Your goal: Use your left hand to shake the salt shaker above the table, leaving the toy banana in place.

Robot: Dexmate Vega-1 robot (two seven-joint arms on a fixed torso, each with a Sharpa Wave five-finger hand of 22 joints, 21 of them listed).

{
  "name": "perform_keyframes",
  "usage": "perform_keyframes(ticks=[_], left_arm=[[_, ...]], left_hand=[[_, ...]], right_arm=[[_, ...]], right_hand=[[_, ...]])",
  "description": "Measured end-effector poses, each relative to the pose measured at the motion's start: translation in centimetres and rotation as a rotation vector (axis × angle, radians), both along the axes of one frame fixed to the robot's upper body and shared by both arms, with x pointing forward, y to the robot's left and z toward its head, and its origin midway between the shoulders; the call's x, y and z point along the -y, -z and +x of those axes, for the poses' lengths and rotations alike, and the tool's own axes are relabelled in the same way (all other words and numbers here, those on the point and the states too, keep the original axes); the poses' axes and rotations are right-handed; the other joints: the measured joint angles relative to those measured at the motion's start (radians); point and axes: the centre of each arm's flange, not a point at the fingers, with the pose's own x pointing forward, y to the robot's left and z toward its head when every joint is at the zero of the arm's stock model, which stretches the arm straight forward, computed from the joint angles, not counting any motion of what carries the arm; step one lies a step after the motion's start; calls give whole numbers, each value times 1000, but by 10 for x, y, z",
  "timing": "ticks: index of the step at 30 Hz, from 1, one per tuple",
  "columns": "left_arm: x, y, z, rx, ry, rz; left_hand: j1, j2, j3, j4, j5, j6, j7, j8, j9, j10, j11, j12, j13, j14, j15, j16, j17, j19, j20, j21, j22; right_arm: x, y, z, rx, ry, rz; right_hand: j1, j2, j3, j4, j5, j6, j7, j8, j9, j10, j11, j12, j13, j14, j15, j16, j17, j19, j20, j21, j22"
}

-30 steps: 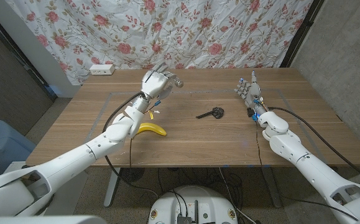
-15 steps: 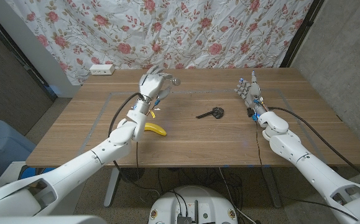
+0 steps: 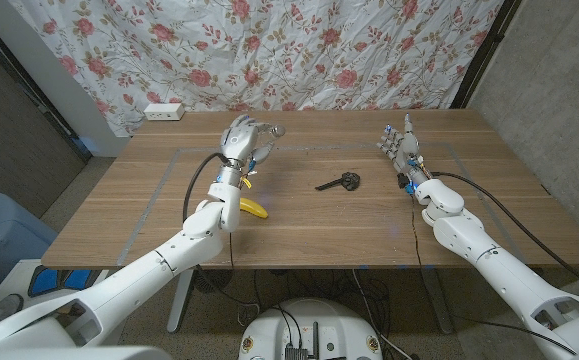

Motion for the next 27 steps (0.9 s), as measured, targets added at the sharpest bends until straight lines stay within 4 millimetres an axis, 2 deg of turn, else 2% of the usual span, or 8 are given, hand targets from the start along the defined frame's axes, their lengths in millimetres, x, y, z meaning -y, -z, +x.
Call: perform_keyframes(ticks=[13, 27], left_arm=[[0, 13, 8, -133, 56, -188], [7, 20, 15, -250, 115, -349]], left_hand=[[-8, 9, 0, 0, 0, -13, 5, -3, -4, -20, 2, -4, 0, -21, 0, -4, 0, -18, 18, -8, 0], [-9, 9, 0, 0, 0, -23, 12, -3, -3, -23, 2, -4, 0, -32, 0, -4, 0, -27, 19, -8, 0]], right_arm=[[0, 0, 0, 0, 0, 0], [0, 0, 0, 0, 1, 0]], right_hand=[[0, 0, 0, 0, 0, 0, 0, 0, 0, 0, 0, 0, 0, 0, 0, 0, 0, 0, 0, 0, 0], [0, 0, 0, 0, 0, 0, 0, 0, 0, 0, 0, 0, 0, 0, 0, 0, 0, 0, 0, 0, 0]])
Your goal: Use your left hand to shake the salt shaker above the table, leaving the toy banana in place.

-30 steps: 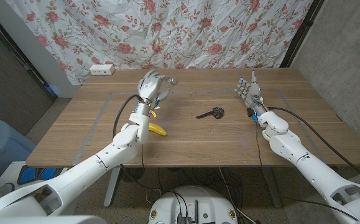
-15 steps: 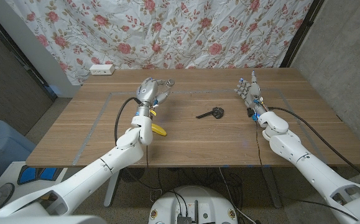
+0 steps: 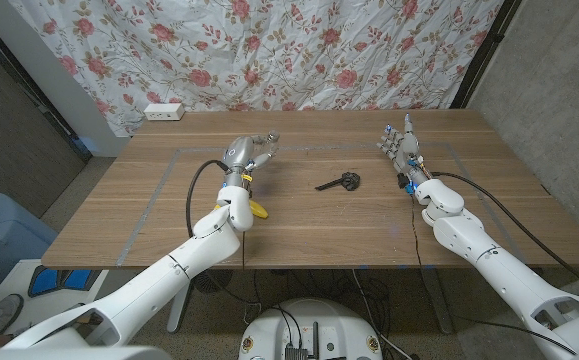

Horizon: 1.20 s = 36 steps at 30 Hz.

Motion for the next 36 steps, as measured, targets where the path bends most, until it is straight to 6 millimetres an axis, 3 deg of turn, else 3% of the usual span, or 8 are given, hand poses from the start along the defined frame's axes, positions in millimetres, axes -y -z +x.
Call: perform_keyframes(ticks=[24, 36], left_arm=[[11, 10, 7, -120, 125, -176], [16, 13, 7, -127, 147, -175]], left_hand=[[-35, 7, -10, 2, 0, -37, 6, -12, -3, -45, 1, -4, 0, -68, 4, -4, -5, -65, 18, -6, 0], [-35, 7, -9, 2, 0, -37, 5, -12, -4, -46, 0, -4, 0, -68, 4, -4, -5, -66, 20, -6, 0]], right_arm=[[0, 0, 0, 0, 0, 0], [0, 0, 0, 0, -1, 0]], right_hand=[[0, 0, 0, 0, 0, 0, 0, 0, 0, 0, 0, 0, 0, 0, 0, 0, 0, 0, 0, 0, 0], [0, 0, 0, 0, 0, 0, 0, 0, 0, 0, 0, 0, 0, 0, 0, 0, 0, 0, 0, 0, 0]])
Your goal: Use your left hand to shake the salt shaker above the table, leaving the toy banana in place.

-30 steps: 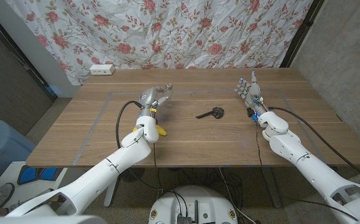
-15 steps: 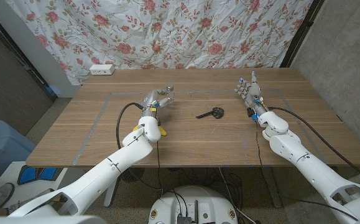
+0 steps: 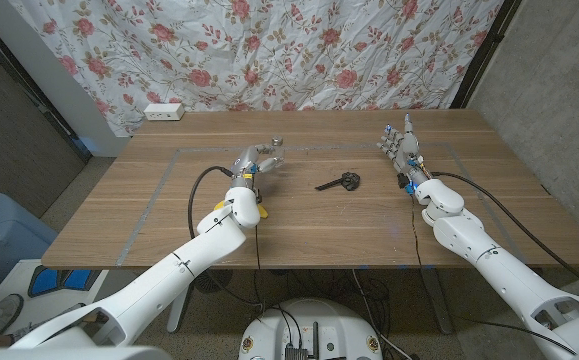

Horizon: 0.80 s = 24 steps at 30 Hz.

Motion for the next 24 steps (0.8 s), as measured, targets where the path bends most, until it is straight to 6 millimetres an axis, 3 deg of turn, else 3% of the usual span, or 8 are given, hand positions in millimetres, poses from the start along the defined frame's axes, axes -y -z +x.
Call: perform_keyframes(ticks=[24], left_arm=[[-5, 26, 7, -29, -8, 31]], left_hand=[[-5, 5, 0, 0, 0, -11, -11, -3, 0, -17, -2, 0, -3, 0, 0, 0, 0, 0, 0, 5, 0]], right_arm=[[0, 0, 0, 0, 0, 0]], right_hand=[[0, 0, 0, 0, 0, 0, 0, 0, 0, 0, 0, 0, 0, 0, 0, 0, 0, 0, 0, 0, 0]])
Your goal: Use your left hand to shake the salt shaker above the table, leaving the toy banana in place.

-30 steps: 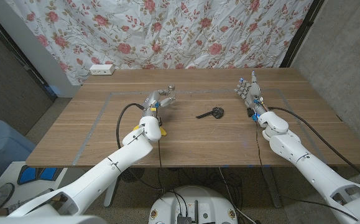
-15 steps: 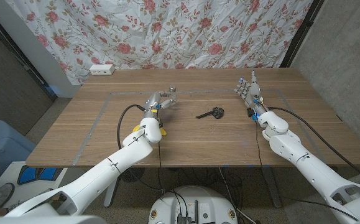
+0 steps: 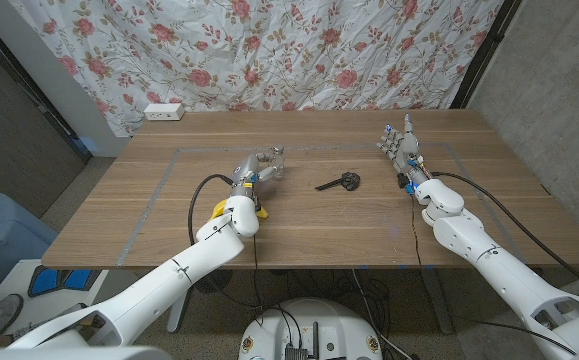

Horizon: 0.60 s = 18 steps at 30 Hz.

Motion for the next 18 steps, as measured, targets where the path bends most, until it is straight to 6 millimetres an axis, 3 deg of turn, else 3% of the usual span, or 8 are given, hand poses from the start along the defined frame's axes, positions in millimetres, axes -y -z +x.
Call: perform_keyframes(ticks=[18], left_arm=[[-2, 13, 3, -17, 16, -1]], left_hand=[[-8, 0, 4, -4, 0, -29, -18, 0, -4, -28, 0, -4, 0, -18, 1, 0, 0, -5, -5, 0, 0]], right_arm=[[0, 0, 0, 0, 0, 0]], right_hand=[[0, 0, 0, 0, 0, 0, 0, 0, 0, 0, 0, 0, 0, 0, 0, 0, 0, 0, 0, 0, 0]])
